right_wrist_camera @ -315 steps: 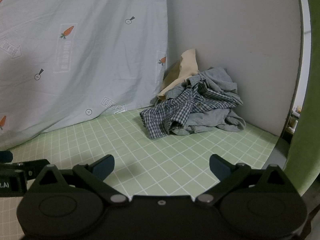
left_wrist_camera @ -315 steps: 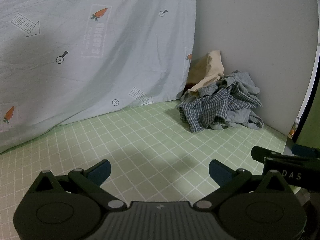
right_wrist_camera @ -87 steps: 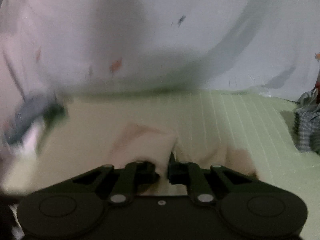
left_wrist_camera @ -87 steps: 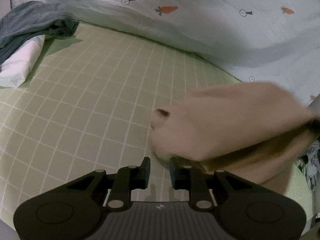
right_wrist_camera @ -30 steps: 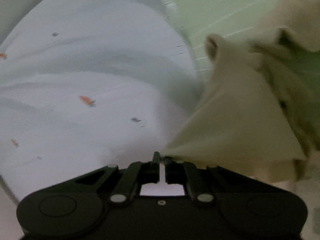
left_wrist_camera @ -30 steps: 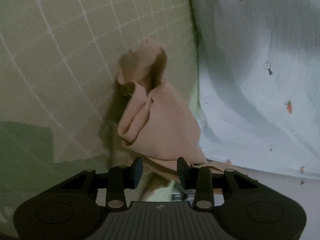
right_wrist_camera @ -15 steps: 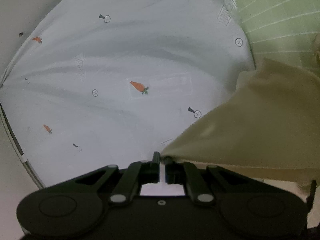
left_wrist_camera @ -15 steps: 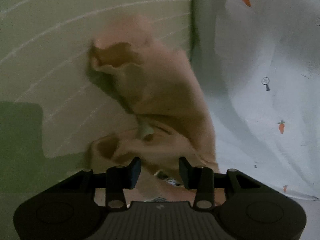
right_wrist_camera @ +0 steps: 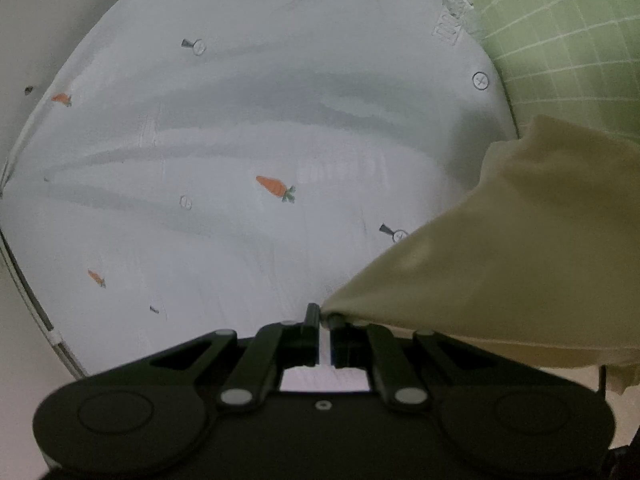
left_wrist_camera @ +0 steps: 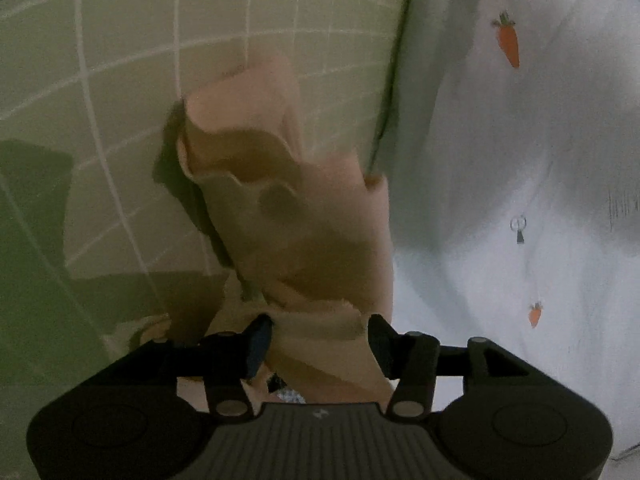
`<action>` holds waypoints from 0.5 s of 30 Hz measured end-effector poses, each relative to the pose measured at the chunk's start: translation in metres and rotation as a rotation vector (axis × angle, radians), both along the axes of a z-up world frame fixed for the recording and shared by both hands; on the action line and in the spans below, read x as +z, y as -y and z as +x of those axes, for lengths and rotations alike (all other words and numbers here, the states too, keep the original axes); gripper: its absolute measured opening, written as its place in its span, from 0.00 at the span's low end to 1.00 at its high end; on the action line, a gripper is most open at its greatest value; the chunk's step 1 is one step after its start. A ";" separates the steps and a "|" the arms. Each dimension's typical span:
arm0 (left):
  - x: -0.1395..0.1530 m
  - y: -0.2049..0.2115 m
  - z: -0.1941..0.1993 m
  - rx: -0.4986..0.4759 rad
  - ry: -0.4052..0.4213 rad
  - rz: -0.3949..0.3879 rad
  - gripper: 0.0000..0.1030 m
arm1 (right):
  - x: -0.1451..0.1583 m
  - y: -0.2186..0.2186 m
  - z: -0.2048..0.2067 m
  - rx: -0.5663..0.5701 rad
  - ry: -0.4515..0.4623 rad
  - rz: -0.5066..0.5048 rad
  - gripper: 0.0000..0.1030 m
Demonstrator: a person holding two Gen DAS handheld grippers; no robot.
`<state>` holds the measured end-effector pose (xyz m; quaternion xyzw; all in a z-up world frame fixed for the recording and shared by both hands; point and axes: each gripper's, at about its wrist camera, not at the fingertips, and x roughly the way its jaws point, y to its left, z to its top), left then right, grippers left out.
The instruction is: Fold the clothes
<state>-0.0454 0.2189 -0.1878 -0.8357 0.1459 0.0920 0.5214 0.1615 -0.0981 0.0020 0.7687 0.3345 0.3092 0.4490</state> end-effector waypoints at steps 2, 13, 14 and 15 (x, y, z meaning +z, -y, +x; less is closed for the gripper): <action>-0.002 0.000 0.004 -0.004 0.001 -0.008 0.61 | -0.003 -0.003 0.004 -0.002 -0.013 0.005 0.05; -0.032 0.009 0.018 0.027 -0.008 -0.187 0.67 | -0.007 -0.006 0.010 0.005 -0.031 0.016 0.05; -0.034 0.011 0.021 0.023 -0.013 -0.196 0.67 | -0.008 -0.005 0.010 0.004 -0.032 0.016 0.05; -0.036 0.013 0.024 0.019 -0.017 -0.203 0.66 | -0.008 -0.005 0.009 0.003 -0.033 0.016 0.05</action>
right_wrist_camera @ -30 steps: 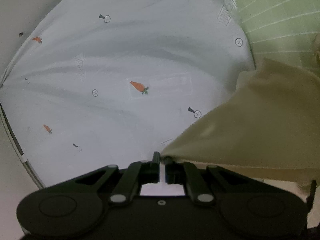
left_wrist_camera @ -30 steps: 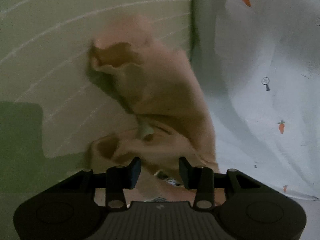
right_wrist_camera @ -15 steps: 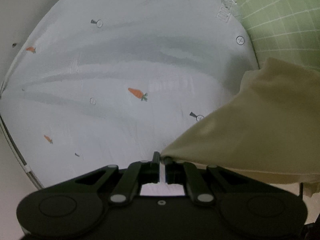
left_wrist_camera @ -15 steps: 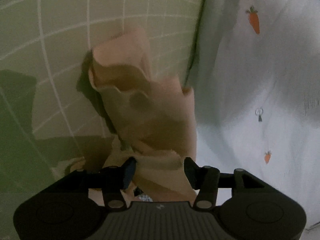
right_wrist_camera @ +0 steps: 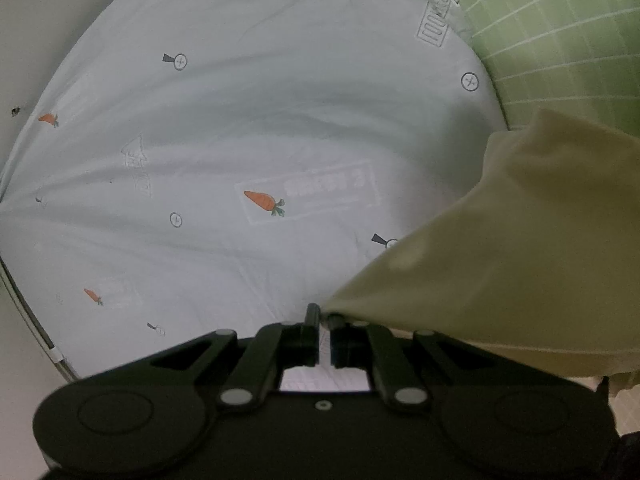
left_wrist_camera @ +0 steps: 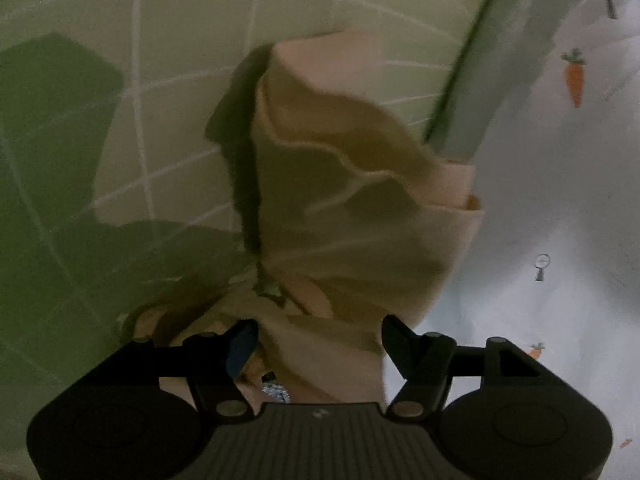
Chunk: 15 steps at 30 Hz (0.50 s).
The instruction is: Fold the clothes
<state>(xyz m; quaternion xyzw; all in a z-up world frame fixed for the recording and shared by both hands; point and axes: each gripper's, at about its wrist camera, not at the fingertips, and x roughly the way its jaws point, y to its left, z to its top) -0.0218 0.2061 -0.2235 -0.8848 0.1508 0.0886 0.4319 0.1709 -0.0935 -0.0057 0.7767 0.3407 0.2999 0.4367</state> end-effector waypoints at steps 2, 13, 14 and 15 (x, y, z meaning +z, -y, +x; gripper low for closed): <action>-0.001 0.003 0.005 -0.004 -0.004 -0.008 0.59 | 0.000 0.001 -0.001 -0.003 -0.001 0.000 0.05; 0.060 -0.015 -0.002 0.077 0.016 0.108 0.08 | 0.012 0.007 -0.001 -0.026 0.030 0.001 0.05; 0.073 -0.020 -0.007 0.096 0.041 0.143 0.08 | 0.015 0.008 -0.001 -0.027 0.041 0.002 0.05; 0.087 -0.025 -0.011 0.114 0.066 0.177 0.08 | 0.020 0.009 -0.001 -0.027 0.057 0.003 0.05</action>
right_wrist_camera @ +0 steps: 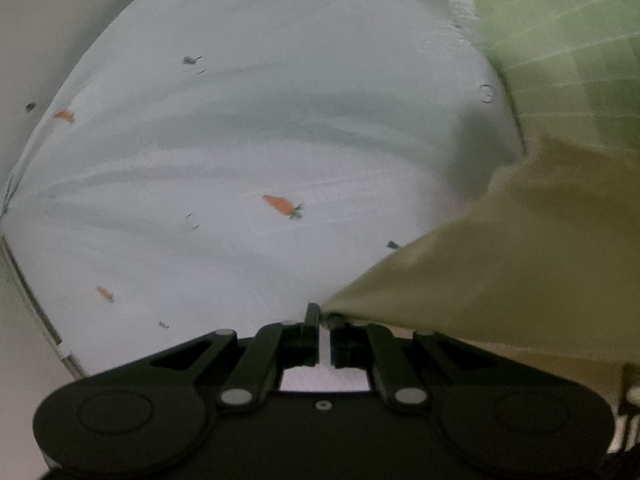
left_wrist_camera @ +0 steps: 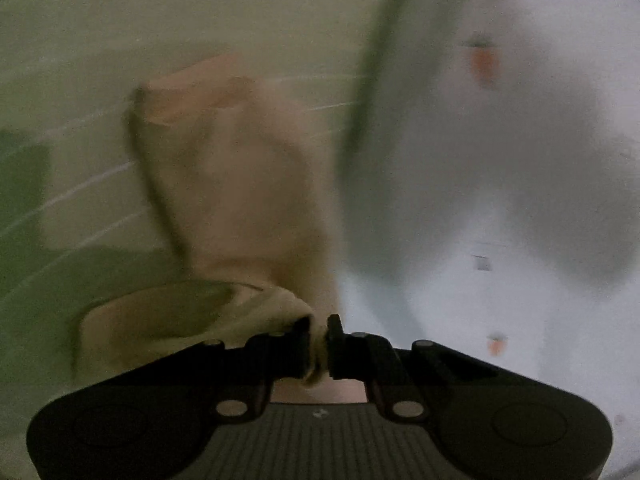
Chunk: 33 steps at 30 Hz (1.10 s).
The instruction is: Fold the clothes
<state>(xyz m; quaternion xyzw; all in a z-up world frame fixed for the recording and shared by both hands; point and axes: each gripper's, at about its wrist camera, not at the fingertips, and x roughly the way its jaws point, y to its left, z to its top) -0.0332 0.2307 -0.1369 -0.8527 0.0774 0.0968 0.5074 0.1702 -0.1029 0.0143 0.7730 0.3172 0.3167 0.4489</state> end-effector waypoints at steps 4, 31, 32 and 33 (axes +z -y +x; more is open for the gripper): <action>0.062 -0.023 -0.016 0.069 0.105 0.139 0.08 | 0.023 0.004 0.001 0.014 0.070 0.015 0.05; 0.337 0.030 -0.167 0.332 0.377 0.827 0.08 | 0.141 0.020 -0.098 0.164 0.309 0.282 0.05; 0.335 0.031 -0.172 0.338 0.361 0.832 0.08 | 0.138 0.020 -0.102 0.172 0.298 0.278 0.05; 0.335 0.031 -0.178 0.341 0.342 0.835 0.08 | 0.135 0.020 -0.106 0.180 0.289 0.269 0.05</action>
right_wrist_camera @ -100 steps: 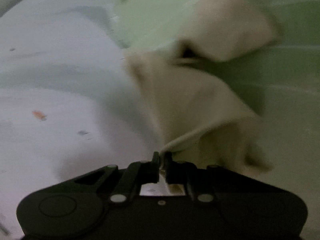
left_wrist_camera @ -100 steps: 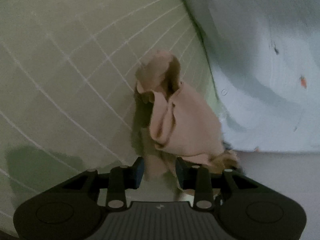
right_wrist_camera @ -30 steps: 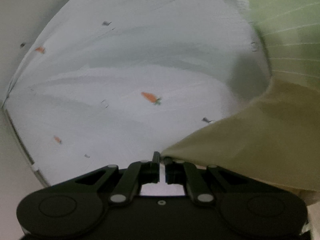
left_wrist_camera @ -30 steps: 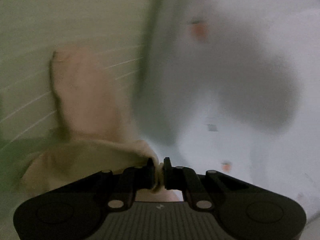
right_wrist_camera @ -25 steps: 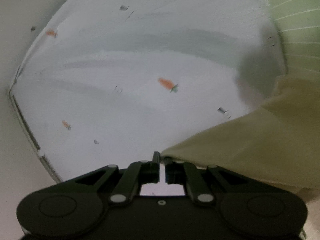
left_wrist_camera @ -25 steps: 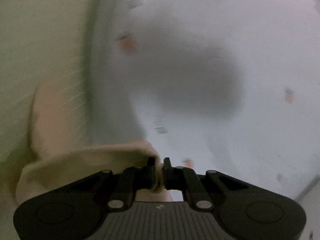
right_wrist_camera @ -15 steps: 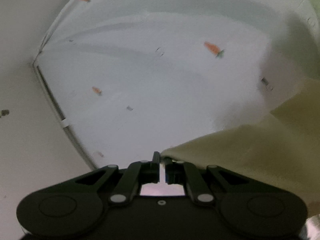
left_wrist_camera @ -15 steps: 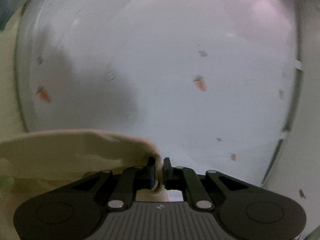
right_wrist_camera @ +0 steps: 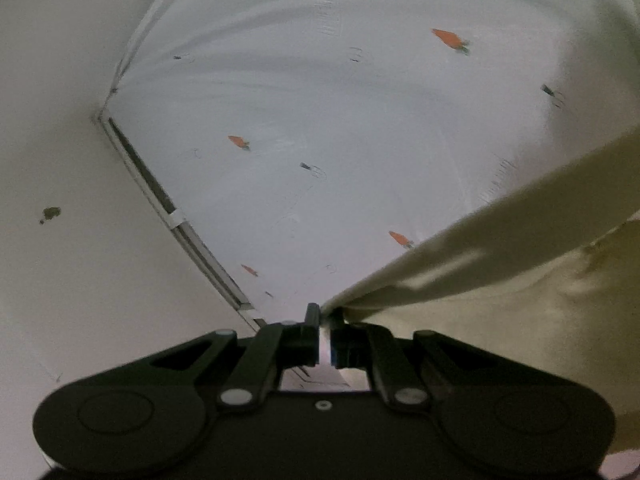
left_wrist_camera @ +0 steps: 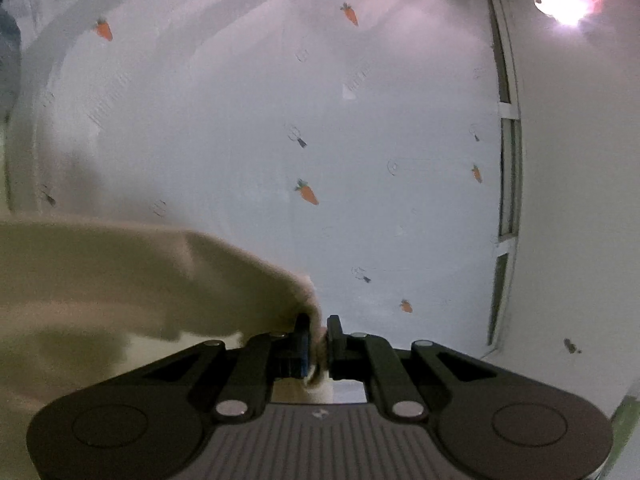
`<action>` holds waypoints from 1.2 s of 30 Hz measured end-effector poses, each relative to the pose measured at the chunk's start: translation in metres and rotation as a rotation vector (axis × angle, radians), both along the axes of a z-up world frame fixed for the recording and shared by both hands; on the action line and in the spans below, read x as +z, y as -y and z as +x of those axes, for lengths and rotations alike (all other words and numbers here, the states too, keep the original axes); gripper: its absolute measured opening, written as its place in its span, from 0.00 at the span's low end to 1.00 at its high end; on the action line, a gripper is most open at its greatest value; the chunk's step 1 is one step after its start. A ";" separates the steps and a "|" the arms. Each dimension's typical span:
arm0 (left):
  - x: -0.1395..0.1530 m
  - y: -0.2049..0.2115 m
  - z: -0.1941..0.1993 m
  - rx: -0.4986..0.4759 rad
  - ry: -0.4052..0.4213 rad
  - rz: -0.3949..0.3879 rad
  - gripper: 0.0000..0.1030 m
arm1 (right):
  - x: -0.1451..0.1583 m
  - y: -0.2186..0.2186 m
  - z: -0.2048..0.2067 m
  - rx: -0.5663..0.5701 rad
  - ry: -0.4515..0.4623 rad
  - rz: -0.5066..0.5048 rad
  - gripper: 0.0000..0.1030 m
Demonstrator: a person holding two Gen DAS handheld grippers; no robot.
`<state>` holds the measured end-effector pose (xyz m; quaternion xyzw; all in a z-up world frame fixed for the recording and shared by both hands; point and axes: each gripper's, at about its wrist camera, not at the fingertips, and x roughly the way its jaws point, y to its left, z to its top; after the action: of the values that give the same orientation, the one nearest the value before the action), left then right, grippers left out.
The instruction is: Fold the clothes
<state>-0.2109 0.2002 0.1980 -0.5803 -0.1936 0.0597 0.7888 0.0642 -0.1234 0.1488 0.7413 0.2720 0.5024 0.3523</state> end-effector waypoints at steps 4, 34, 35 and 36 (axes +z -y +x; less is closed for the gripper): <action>-0.016 -0.014 0.001 0.028 -0.081 -0.065 0.08 | -0.019 -0.008 -0.006 0.009 -0.044 -0.049 0.05; -0.233 -0.220 0.224 -0.061 -0.902 -0.165 0.52 | -0.184 -0.164 0.177 -0.044 -0.264 -0.639 0.37; -0.243 -0.219 0.224 -0.046 -0.963 -0.153 0.58 | -0.193 -0.168 0.181 -0.031 -0.261 -0.716 0.51; -0.252 -0.217 0.220 -0.038 -1.001 -0.149 0.63 | -0.197 -0.170 0.182 -0.034 -0.237 -0.799 0.53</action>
<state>0.0094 0.4169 -0.0544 -0.5389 0.2235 0.3298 0.7423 0.2458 0.0463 -0.0487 0.6034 0.4717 0.2628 0.5868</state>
